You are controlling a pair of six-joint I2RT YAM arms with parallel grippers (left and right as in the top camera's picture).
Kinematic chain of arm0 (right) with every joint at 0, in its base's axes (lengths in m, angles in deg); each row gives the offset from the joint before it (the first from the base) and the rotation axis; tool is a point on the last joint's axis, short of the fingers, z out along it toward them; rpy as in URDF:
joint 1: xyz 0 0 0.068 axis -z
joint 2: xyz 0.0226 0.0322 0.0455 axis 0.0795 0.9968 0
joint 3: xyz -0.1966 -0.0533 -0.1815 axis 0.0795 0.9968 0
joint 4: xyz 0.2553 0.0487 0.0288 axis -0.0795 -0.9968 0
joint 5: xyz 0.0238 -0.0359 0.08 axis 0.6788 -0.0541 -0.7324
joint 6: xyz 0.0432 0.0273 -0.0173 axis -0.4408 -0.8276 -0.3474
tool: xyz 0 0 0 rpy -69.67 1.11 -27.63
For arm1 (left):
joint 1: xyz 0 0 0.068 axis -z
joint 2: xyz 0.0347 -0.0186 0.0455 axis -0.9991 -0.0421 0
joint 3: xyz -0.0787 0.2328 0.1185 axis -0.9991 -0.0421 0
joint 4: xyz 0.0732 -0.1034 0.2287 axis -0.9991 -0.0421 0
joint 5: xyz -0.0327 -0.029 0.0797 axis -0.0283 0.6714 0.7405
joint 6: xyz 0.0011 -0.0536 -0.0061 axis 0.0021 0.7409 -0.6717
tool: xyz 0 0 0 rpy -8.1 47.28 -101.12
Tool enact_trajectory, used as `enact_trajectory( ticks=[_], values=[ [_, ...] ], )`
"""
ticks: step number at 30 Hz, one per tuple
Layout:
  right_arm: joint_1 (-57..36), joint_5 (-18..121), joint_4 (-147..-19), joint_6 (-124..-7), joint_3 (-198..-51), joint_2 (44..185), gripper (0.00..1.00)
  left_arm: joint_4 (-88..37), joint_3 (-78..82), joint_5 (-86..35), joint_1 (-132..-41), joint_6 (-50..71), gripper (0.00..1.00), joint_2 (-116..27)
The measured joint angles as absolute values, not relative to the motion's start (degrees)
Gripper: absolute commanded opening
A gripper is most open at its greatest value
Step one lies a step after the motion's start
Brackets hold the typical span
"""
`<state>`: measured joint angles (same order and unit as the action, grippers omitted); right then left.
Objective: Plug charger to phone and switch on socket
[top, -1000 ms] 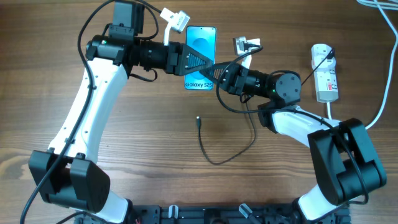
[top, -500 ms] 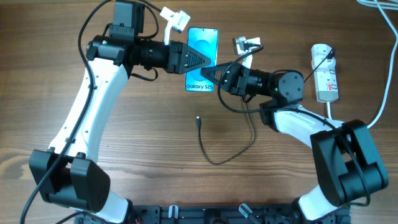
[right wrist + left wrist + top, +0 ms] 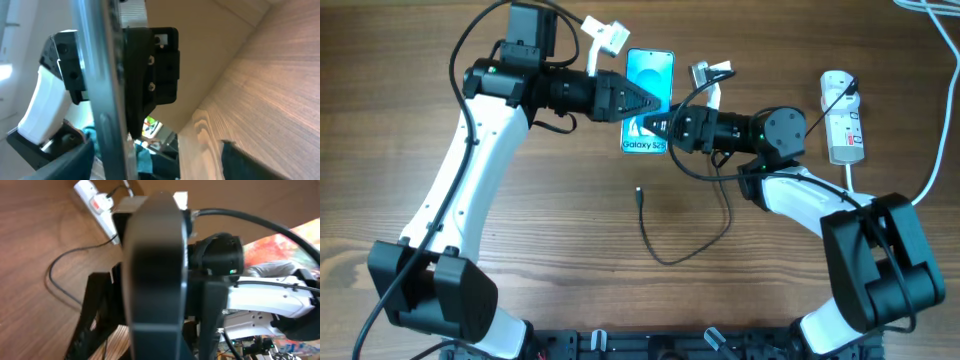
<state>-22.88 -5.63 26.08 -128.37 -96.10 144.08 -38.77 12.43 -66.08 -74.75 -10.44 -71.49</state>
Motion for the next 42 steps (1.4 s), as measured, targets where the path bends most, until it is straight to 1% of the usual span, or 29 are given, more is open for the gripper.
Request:
enact_trajectory(
  ticks=[2,4,6,8,11,15,17,21,25,30,31,32,33,35,38,40,42],
  values=[
    [-22.88,-6.26,25.95,-127.32,-96.10,144.15,1.00,-40.85,12.45,-63.44,-74.44,-10.31,0.04,-71.45],
    [-22.88,-7.42,25.49,-125.26,-96.10,144.15,1.00,-43.75,12.62,-57.23,-74.46,-10.33,0.04,-71.38],
    [-22.88,-9.37,22.11,-121.72,-96.07,144.15,1.00,-47.25,12.64,-49.21,-74.46,-10.13,0.04,-71.23],
    [-22.88,-10.57,12.14,-116.24,-96.05,144.41,0.99,-50.01,12.62,-42.32,-74.46,-10.16,0.04,-71.23],
    [-22.88,-11.20,-3.66,-106.01,-95.88,144.69,1.00,-52.76,12.62,-37.23,-74.46,-10.16,0.04,-71.23],
    [-22.88,-11.05,-21.87,-93.07,-95.81,144.74,1.00,-56.34,12.62,-34.50,-74.46,-10.13,0.04,-71.23],
    [-22.88,-9.17,-28.10,-89.13,-95.81,144.74,1.00,-57.72,12.62,-33.95,-74.46,-10.16,0.04,-71.23],
    [-22.88,-2.61,-35.95,-86.21,-95.77,144.74,1.00,-58.92,12.29,-31.22,-74.46,-9.59,0.04,-71.23],
    [-22.88,1.58,-38.76,-85.83,-95.77,144.74,0.99,-56.85,6.98,-27.33,-74.46,-7.34,0.04,-71.08],
    [-23.23,3.79,-44.19,-82.77,-95.77,144.74,0.80,-47.45,-2.66,-22.72,-74.44,-2.57,0.04,-70.92],
    [-23.63,4.82,-45.76,-82.16,-95.77,144.74,0.74,-45.50,-3.97,-21.34,-74.46,-1.22,0.04,-70.90],
    [-24.17,6.13,-47.00,-81.90,-95.77,144.74,0.65,-43.14,-5.04,-19.37,-74.44,0.34,0.04,-70.90],
    [-24.81,7.31,-47.33,-81.55,-95.77,144.74,0.59,-41.09,-5.82,-16.51,-74.44,2.54,0.04,-70.90],
    [-27.21,11.44,-47.97,-81.51,-95.77,144.74,0.54,-38.05,-6.09,-12.75,-74.44,5.36,0.04,-70.90],
    [-31.76,17.54,-48.78,-82.45,-95.77,144.74,0.43,-35.65,-6.09,-9.54,-74.44,7.86,0.04,-70.90],
    [-34.25,21.47,-50.22,-83.17,-95.83,144.74,0.41,-35.60,-6.11,-7.98,-74.44,8.38,0.04,-70.90],
    [-35.69,26.02,-55.27,-83.28,-96.62,144.74,0.38,-35.19,-6.37,-6.52,-74.44,8.79,0.04,-70.90]
  ],
)
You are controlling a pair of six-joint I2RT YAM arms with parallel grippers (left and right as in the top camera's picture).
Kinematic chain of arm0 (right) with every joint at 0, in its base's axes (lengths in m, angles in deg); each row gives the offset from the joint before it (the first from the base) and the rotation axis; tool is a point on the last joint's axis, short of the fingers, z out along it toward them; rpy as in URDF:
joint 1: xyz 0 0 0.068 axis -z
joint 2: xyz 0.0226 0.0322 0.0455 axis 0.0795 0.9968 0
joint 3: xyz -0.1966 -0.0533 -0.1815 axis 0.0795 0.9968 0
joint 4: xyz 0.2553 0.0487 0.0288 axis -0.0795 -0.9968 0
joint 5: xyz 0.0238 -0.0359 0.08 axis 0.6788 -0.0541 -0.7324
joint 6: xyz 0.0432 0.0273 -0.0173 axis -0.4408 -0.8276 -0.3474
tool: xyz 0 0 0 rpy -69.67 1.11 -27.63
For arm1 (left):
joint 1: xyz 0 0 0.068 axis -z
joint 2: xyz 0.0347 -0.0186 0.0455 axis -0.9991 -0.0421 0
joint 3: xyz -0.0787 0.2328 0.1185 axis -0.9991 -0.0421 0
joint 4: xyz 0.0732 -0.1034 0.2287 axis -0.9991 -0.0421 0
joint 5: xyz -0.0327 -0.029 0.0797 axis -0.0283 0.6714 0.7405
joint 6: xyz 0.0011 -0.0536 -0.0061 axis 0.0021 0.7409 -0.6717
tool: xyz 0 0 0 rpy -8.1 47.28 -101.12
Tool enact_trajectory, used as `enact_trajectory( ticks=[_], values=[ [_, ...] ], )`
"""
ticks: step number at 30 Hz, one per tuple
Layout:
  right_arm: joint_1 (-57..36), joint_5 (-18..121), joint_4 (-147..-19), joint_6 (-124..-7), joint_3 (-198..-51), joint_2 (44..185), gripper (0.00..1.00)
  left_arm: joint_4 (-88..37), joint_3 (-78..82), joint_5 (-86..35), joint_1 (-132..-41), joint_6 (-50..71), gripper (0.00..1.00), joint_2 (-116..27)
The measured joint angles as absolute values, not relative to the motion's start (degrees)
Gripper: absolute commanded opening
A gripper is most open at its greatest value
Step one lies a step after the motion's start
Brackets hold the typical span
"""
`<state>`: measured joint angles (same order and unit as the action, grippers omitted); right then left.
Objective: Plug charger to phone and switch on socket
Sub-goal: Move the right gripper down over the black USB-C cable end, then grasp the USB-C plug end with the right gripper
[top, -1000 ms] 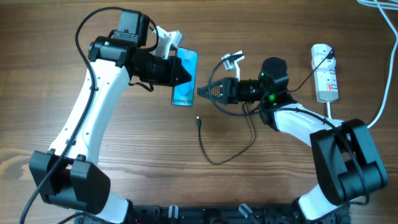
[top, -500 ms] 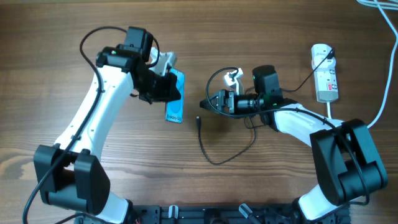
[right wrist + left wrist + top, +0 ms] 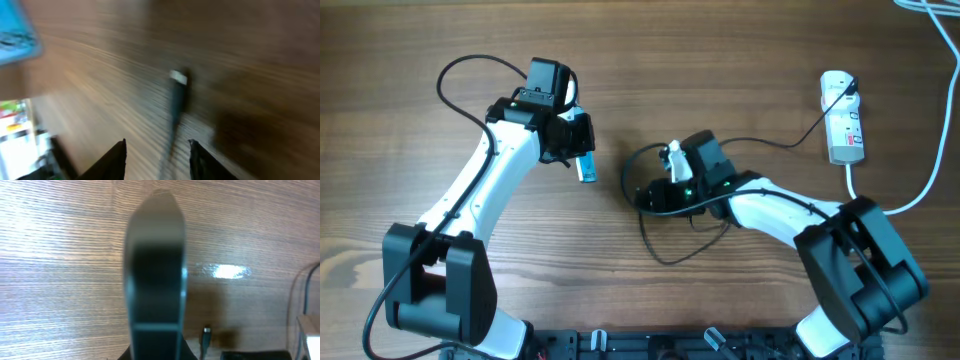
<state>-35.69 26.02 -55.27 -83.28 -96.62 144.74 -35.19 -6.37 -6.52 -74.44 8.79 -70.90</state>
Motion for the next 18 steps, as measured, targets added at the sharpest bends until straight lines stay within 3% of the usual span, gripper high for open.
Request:
enact_trajectory(
  ticks=[4,9,18],
  values=[
    [-40.41,37.82,-63.00,-83.34,-101.84,144.74,0.35,-31.60,-9.67,-4.33,-74.44,9.06,0.04,-70.90],
    [-47.21,48.95,-63.81,-83.98,-103.29,144.74,0.29,-30.73,-10.50,-2.15,-74.44,9.23,0.04,-70.90],
    [-48.74,56.84,-63.83,-84.83,-103.29,144.74,0.26,-29.42,-10.52,-1.12,-74.44,10.13,0.04,-71.60]
  ],
)
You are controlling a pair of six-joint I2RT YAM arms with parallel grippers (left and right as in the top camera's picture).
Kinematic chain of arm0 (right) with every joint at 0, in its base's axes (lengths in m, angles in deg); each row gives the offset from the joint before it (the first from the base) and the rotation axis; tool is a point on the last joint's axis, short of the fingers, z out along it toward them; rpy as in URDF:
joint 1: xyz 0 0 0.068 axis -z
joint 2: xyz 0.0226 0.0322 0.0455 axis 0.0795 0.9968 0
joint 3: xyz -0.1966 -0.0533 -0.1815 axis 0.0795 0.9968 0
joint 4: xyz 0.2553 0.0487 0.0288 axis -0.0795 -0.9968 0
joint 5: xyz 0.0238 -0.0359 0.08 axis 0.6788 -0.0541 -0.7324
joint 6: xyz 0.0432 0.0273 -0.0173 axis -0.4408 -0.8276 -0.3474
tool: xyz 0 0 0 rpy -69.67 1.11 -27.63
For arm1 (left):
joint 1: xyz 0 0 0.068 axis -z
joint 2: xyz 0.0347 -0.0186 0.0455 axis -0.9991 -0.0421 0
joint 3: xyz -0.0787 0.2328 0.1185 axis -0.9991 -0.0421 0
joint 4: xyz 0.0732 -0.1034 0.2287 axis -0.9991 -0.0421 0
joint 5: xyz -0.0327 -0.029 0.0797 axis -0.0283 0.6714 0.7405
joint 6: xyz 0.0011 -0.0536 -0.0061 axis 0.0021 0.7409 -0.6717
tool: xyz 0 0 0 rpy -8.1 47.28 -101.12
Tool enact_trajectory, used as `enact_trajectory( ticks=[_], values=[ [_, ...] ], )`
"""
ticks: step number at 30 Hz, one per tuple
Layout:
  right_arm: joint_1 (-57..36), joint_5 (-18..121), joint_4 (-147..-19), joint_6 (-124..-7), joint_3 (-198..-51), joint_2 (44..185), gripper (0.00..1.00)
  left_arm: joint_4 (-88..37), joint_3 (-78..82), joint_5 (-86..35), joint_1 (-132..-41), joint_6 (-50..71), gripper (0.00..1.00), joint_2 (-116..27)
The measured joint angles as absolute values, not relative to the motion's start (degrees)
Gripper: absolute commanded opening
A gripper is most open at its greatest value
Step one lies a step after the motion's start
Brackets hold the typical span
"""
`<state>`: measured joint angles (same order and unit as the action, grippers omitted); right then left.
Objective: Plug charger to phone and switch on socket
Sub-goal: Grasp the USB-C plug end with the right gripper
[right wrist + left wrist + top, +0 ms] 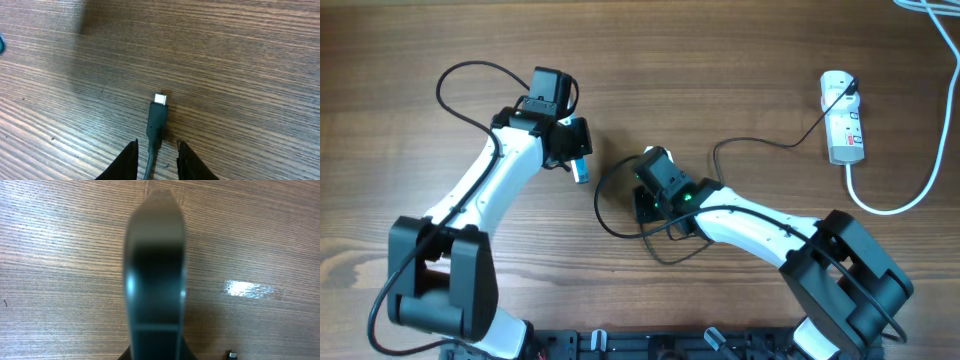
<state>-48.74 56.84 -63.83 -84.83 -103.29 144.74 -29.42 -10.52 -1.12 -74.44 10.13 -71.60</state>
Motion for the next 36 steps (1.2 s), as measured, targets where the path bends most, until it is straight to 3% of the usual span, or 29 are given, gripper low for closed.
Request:
enact_trajectory(
  ticks=[8,10,12,15,20,26,33,36],
  values=[
    [-49.51,57.04,-62.24,-84.81,-103.33,146.72,0.22,-28.63,-10.52,-0.95,-74.44,10.13,0.04,-73.15],
    [-49.53,57.08,-61.87,-84.81,-103.44,146.83,0.18,-28.63,-10.52,-0.92,-74.44,10.13,0.04,-73.15],
    [-49.53,57.30,-61.65,-84.81,-103.61,147.25,0.08,-28.63,-10.52,-0.95,-74.44,10.13,0.04,-73.18],
    [-49.59,58.28,-62.33,-85.48,-103.96,147.36,0.04,-28.63,-10.52,-0.92,-74.44,10.13,0.04,-73.20],
    [-49.83,66.11,-73.41,-87.01,-108.58,147.51,0.06,-28.65,-10.52,-0.92,-74.44,10.13,0.04,-73.20],
    [-48.85,63.42,-76.66,-85.44,-111.44,147.73,0.31,-28.63,-10.52,-0.92,-74.44,10.13,0.04,-73.20],
    [-48.94,57.21,-76.60,-85.53,-111.44,148.43,0.32,-28.63,-10.52,-0.95,-74.44,10.13,0.04,-73.20],
    [-48.94,57.47,-76.03,-85.92,-112.20,150.53,0.21,-28.65,-10.52,-0.97,-74.44,10.13,0.04,-73.20]
  ],
)
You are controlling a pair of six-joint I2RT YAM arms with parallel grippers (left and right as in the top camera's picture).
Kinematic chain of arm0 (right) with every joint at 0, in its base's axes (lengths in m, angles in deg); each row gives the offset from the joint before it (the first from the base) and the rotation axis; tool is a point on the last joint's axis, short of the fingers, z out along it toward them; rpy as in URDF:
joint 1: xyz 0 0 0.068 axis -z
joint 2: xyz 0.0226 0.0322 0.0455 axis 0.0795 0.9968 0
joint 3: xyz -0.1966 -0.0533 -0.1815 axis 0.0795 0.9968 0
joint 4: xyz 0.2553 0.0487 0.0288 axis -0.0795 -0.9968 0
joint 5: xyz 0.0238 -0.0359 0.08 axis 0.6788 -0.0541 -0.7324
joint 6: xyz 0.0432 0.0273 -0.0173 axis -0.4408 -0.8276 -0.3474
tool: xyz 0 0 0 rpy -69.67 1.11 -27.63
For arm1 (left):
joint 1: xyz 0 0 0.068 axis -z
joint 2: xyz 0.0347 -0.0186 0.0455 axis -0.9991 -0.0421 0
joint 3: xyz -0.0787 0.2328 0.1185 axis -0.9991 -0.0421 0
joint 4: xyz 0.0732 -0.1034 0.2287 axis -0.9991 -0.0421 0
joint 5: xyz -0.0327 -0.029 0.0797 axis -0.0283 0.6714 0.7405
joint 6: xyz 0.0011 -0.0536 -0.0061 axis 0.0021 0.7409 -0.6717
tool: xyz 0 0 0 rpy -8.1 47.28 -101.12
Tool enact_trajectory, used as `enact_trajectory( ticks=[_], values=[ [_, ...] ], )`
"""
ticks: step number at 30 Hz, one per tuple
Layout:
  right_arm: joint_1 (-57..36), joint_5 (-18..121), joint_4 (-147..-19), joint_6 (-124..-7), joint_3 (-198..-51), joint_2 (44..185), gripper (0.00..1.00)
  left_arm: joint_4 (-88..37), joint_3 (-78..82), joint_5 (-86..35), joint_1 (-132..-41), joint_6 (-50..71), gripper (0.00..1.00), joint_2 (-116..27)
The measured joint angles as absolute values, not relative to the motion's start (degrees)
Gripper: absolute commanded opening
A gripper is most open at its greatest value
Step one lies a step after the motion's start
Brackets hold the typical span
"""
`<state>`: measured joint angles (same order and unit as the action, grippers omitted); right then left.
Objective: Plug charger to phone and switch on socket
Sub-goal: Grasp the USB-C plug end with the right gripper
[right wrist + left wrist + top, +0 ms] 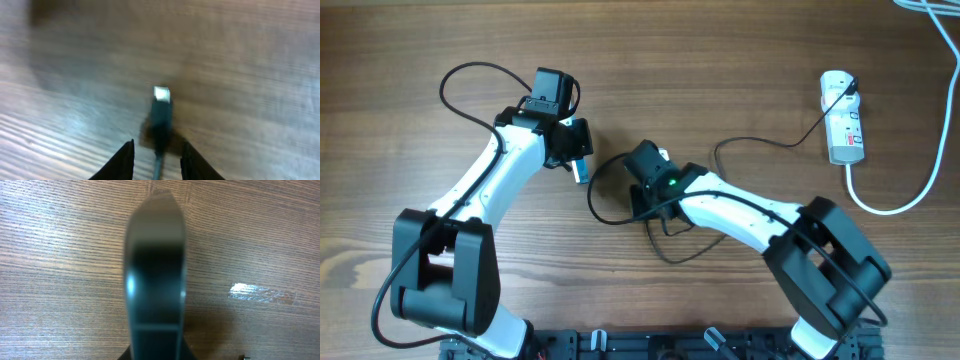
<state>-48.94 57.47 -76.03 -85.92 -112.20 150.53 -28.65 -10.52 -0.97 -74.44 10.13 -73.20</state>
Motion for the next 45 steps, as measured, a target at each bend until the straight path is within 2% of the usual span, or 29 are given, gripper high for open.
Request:
enact_trajectory(
  ticks=[3,9,15,17,21,22,23,25,29,31,33,37,42,45],
  values=[
    [-48.92,58.35,-76.03,-86.14,-112.95,151.49,0.12,-28.65,-10.52,-0.95,-74.44,10.13,0.04,-73.20],
    [-48.57,60.95,-83.48,-87.43,-116.05,152.34,0.11,-28.63,-10.52,-0.97,-74.44,10.13,0.04,-73.20],
    [-48.11,62.30,-84.21,-87.45,-116.33,152.71,0.17,-28.63,-10.52,-0.97,-74.44,10.13,0.04,-73.20],
    [-47.98,62.35,-84.23,-87.45,-116.36,152.71,0.26,-28.63,-10.52,-0.97,-74.44,10.13,0.04,-73.20],
    [-47.93,62.37,-84.88,-87.65,-116.47,152.71,0.30,-28.63,-10.52,-0.95,-74.44,10.13,0.04,-73.20],
    [-47.93,62.37,-85.04,-87.63,-116.49,152.71,0.29,-28.63,-10.52,-0.97,-74.44,10.13,0.04,-73.20],
    [-47.93,62.37,-85.17,-87.63,-116.53,152.71,0.22,-28.63,-10.52,-0.97,-74.44,10.13,0.04,-73.20],
    [-47.93,62.37,-85.58,-87.67,-116.55,152.71,0.16,-28.63,-10.52,-0.95,-74.44,10.13,0.04,-73.20],
    [-47.84,62.32,-86.81,-89.18,-116.64,152.71,0.15,-28.63,-10.52,-0.97,-74.44,10.13,0.04,-73.20],
    [-47.84,61.89,-86.98,-89.72,-116.66,152.71,0.25,-28.65,-10.52,-0.97,-74.44,10.13,0.04,-73.20],
    [-47.84,61.19,-86.96,-90.03,-116.73,152.71,0.25,-28.63,-10.52,-0.97,-74.44,10.13,0.04,-73.20],
    [-47.82,60.77,-87.35,-90.75,-116.77,152.71,0.18,-28.63,-10.52,-0.97,-74.44,10.13,0.04,-73.20],
    [-47.82,60.14,-87.99,-91.58,-116.79,152.71,0.20,-28.63,-10.52,-0.95,-74.44,10.13,0.04,-73.20],
    [-47.82,59.33,-88.12,-92.02,-116.79,152.71,0.09,-28.63,-10.52,-0.97,-74.44,10.13,0.04,-73.20]
  ],
)
